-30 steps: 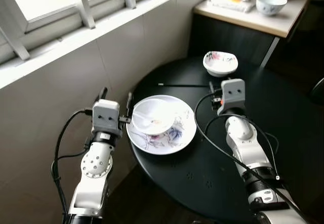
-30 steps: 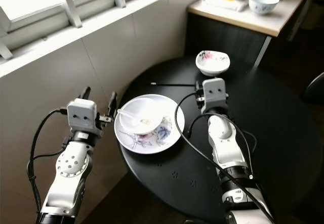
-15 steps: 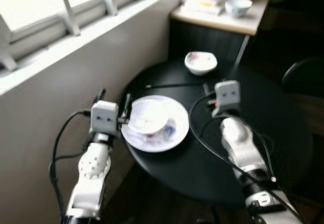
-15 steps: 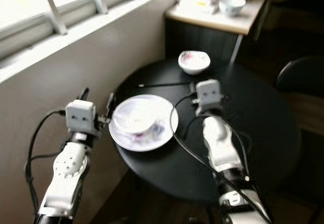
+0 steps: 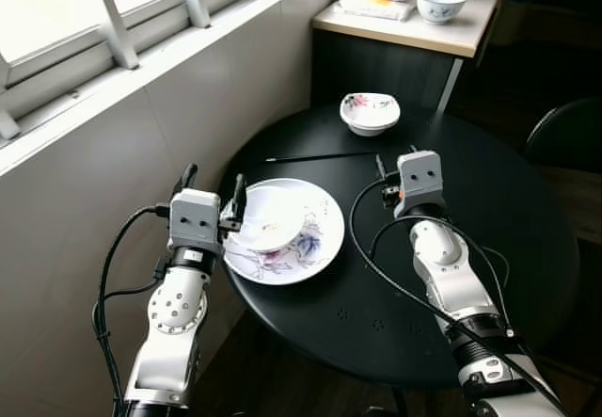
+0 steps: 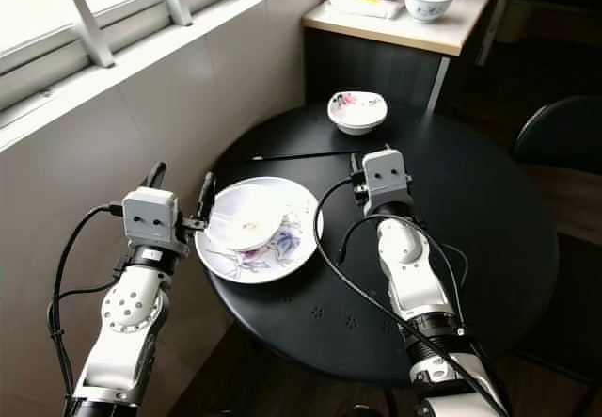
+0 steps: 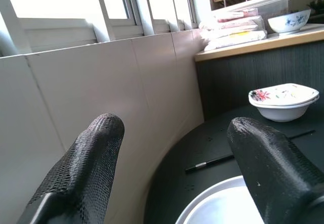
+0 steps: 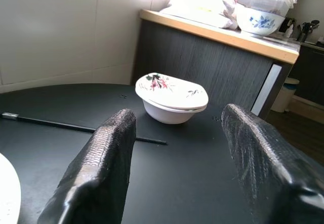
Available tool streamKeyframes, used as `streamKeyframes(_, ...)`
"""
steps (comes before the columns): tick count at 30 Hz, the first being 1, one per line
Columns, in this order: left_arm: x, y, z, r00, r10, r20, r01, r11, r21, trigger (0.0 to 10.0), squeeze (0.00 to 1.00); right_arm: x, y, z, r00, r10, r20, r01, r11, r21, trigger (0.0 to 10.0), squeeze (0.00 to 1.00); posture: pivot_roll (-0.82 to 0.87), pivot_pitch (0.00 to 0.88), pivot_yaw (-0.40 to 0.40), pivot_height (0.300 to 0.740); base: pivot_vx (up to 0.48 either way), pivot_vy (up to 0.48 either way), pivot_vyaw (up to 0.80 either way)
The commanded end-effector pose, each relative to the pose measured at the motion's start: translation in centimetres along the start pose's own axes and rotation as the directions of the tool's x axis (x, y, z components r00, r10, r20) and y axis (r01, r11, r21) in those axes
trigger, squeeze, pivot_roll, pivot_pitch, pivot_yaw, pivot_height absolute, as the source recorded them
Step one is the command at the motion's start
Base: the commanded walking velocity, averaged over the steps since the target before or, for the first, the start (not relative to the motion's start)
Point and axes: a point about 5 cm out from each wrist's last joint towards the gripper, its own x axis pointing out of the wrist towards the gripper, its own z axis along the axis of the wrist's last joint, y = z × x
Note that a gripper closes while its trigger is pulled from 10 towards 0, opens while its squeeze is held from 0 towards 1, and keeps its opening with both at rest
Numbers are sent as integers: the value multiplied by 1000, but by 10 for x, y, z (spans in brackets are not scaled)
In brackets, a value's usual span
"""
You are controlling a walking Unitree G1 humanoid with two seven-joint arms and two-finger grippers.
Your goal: Kitchen organization
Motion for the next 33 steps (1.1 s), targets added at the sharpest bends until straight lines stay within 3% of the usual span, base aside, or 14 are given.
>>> streamKeyframes(1,1,2,3,1000,1,17,-1,1000,9,10000,0,1,-1,4,1000,-1,19,1,1000,-7,10000,0,-35,0,13,740,240,0,0)
streamKeyframes(19,2,1,4,1000,-1,22,1,1000,1,10000,0,2,-2,4,1000,-5,21,5,1000,-15,10000,0,-38,0,12,740,243,0,0)
streamKeyframes(33,2,2,4,1000,1,23,-1,1000,0,10000,0,2,-2,5,1000,-7,22,7,1000,-17,10000,0,-37,0,13,740,0,0,0)
